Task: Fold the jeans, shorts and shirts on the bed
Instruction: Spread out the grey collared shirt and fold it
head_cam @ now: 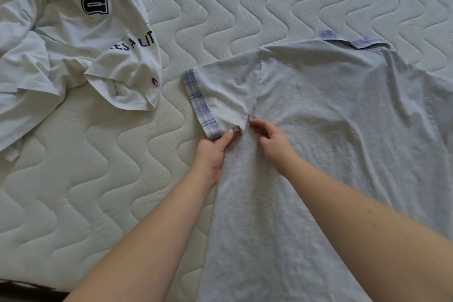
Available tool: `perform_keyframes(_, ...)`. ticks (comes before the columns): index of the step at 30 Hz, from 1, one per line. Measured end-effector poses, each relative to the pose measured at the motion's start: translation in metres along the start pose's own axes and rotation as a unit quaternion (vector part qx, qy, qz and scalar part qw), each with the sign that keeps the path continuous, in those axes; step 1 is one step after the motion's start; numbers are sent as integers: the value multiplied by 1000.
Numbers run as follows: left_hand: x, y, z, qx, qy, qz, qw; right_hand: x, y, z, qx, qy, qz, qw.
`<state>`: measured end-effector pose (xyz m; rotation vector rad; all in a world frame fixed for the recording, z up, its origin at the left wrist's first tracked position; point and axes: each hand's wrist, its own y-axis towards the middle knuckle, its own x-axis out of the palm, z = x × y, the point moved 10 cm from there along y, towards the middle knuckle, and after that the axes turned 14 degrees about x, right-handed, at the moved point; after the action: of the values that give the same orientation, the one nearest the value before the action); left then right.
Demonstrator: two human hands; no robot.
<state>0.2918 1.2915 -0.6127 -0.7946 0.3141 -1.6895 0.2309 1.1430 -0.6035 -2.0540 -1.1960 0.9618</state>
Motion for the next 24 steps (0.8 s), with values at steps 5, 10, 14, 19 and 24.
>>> perform_keyframes(5, -24, -16, 31, 125, 327, 75, 934, 0, 6, 2, 13, 27, 4, 1000)
perform_keyframes(10, 23, -40, 77, 420, 567, -83, 703, -3, 11, 6, 28, 68, 11, 997)
perform_keyframes(14, 39, -10, 60, 374, 739, -135, 544, -4, 15, 6, 39, 91, 14, 995)
perform_keyframes(19, 57, -6, 48, 425, 737, -184, 493, -5, 15, 4, 45, 95, 29, 994)
perform_keyframes(24, 53, -26, 24, 497, 710, -197, 459, -5, 16, 4, 44, 86, 33, 995)
